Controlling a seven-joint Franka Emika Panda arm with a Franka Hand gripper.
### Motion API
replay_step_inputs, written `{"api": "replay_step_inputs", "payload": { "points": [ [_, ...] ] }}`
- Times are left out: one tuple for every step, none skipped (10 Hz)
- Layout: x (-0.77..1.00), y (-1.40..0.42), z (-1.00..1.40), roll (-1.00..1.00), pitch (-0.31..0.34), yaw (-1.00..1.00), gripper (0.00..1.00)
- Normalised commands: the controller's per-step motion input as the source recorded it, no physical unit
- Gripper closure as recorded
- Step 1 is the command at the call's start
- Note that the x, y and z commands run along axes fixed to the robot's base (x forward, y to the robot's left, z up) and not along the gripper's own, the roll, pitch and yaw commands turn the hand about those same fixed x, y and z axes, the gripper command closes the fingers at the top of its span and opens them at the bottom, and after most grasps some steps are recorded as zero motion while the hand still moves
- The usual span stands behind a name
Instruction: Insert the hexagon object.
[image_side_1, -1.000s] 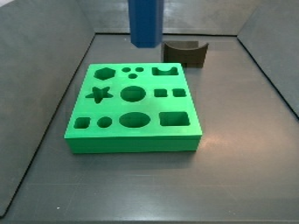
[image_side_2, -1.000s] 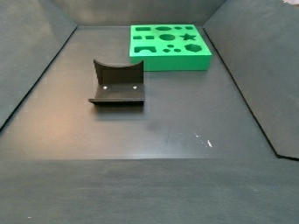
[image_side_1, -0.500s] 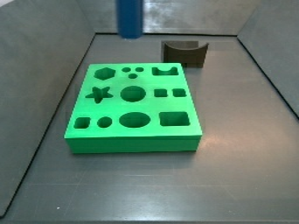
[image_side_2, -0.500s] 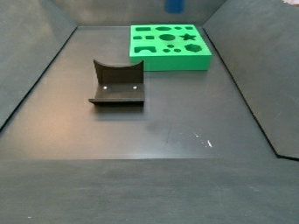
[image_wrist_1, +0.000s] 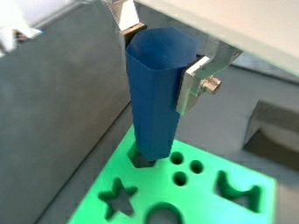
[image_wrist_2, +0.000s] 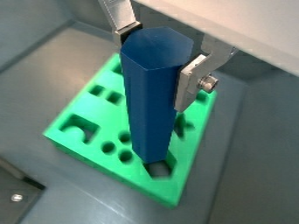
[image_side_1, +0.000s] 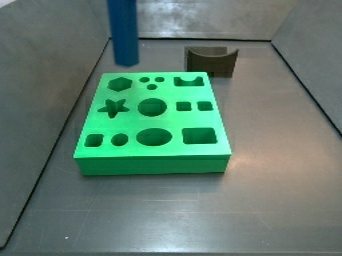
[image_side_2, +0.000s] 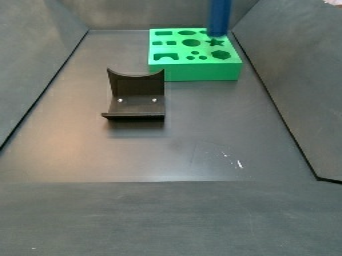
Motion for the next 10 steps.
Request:
{"api": "replay_step_inputs", "payload": {
  "points": [
    [-0.41, 0.16, -0.8, -0.11, -0.129, -0.4, 1.0],
    [0.0, 0.02, -0.25, -0.04, -0.019, -0.01, 1.0],
    [0.0, 0.0, -0.07, 0.0, 0.0, 0.0, 1.0],
    [0.0, -0.03, -0.17, 0.0, -0.003, 0.0, 1.0],
    [0.01, -0.07, -0.4, 0.0, -0.006, 0.0, 1.0],
    [0.12, -0.12, -0.32, 0.0, 0.0, 0.0, 1.0],
    [0.21, -0.19, -0.2, 0.0, 0.0, 0.0, 1.0],
    [0.16, -0.21, -0.18, 0.0, 0.0, 0.0, 1.0],
    [0.08, -0.31, -0.15, -0.01, 0.0, 0.0, 1.0],
    [0.18, -0.32, -0.32, 0.0, 0.0, 0.0, 1.0]
  ]
}}
